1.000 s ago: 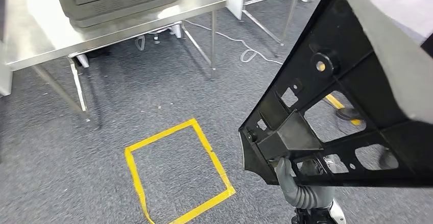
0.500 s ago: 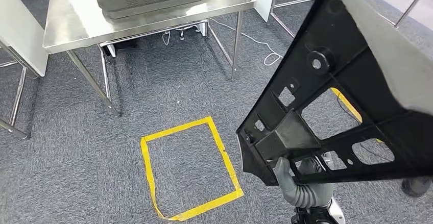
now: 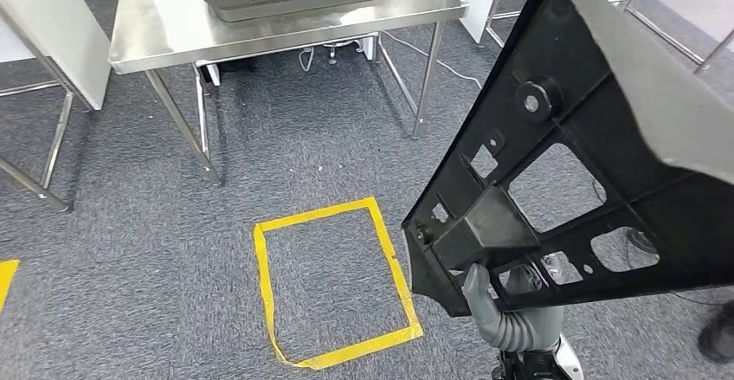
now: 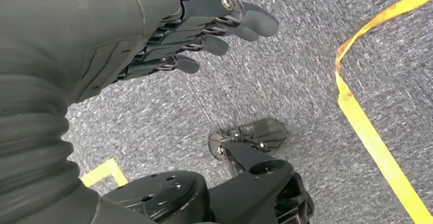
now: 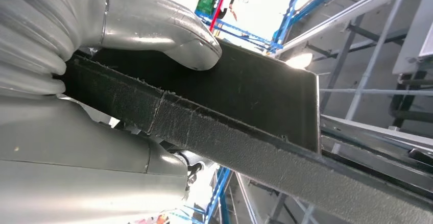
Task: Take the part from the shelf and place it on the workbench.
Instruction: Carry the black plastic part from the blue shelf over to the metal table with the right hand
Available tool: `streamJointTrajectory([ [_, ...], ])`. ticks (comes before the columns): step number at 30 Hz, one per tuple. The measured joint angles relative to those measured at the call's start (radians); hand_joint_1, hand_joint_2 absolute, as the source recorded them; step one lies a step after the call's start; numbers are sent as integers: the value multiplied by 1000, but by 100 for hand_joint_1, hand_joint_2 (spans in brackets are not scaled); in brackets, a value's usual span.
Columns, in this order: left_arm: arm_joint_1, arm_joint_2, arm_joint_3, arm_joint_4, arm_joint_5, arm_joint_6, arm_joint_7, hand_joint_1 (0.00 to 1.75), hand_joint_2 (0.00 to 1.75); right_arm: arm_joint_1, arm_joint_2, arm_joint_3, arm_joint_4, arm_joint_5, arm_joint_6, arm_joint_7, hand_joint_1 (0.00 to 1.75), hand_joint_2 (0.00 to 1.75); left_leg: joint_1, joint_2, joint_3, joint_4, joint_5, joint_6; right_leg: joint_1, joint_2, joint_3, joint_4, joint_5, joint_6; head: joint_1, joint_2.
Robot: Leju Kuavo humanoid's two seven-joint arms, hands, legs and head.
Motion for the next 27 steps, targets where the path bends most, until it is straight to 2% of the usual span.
streamJointTrajectory([
  [1,0,1,0,0,0,-5,-1,0,175,0,0,0,1,-1,0,2,175,175,-3,-2,-1,1,-2,-1,0,1,12,-26,8,-5,0,0],
  [3,1,3,0,0,0,-12,-2,0,175,-1,0,1,3,-2,4,6,175,175,-6,-2,-3,1,-2,9,0,1,17,-35,14,-16,-1,0],
  [5,1,5,0,0,-1,-14,-2,0,175,-3,-1,1,6,-3,9,7,175,175,-4,-1,-2,-2,2,17,4,1,18,-35,17,-20,-1,0],
  [7,1,6,0,0,-2,-16,-1,0,175,-5,-1,1,7,-4,13,7,175,175,-3,-1,1,-6,7,11,6,1,17,-35,19,-24,-1,0],
  [10,1,6,0,0,-3,-19,0,0,175,-9,-1,1,8,-6,18,7,175,175,-3,-1,1,-9,9,5,5,1,16,-35,19,-26,-1,0],
  [13,1,8,0,0,-4,-21,0,0,175,-12,-1,1,11,-8,21,7,175,175,-5,-1,0,-8,8,5,2,1,15,-35,19,-25,-1,0],
  [17,0,9,0,0,-5,-22,0,0,175,-14,-1,1,11,-9,22,7,175,175,-11,-1,-2,-9,5,8,-1,1,15,-39,19,-23,-1,0],
  [18,0,8,0,0,-5,-22,0,0,175,-15,-1,1,11,-9,22,7,175,175,-8,-1,2,-17,8,9,-2,0,14,-37,18,-21,-1,0],
  [20,0,8,0,0,-7,-23,0,0,175,-17,-2,1,12,-9,22,7,175,175,0,1,13,-36,16,12,1,-1,-4,2,-4,-21,1,0],
  [23,-2,7,0,0,-12,-25,1,0,175,-20,-2,2,14,-9,26,7,175,175,4,2,15,-42,20,15,0,-1,-85,170,-80,-24,7,0],
  [24,-2,7,0,0,-13,-26,1,0,175,-20,-2,3,16,-9,27,7,175,175,5,2,14,-42,20,14,-2,-1,-107,211,-92,-21,7,0],
  [25,-2,7,0,0,-14,-26,2,0,175,-20,-3,3,17,-9,29,7,175,175,5,1,13,-41,21,13,-4,-1,-112,219,-90,-12,7,0],
  [26,-2,7,0,0,-14,-27,2,0,175,-20,-3,4,18,-9,29,7,175,175,7,0,13,-40,21,10,-7,-1,-97,188,-72,-1,8,0],
  [27,-2,6,0,0,-14,-27,3,0,175,-20,-4,4,19,-9,29,7,175,175,9,-1,13,-39,21,7,-12,-1,-64,122,-44,12,8,0],
])
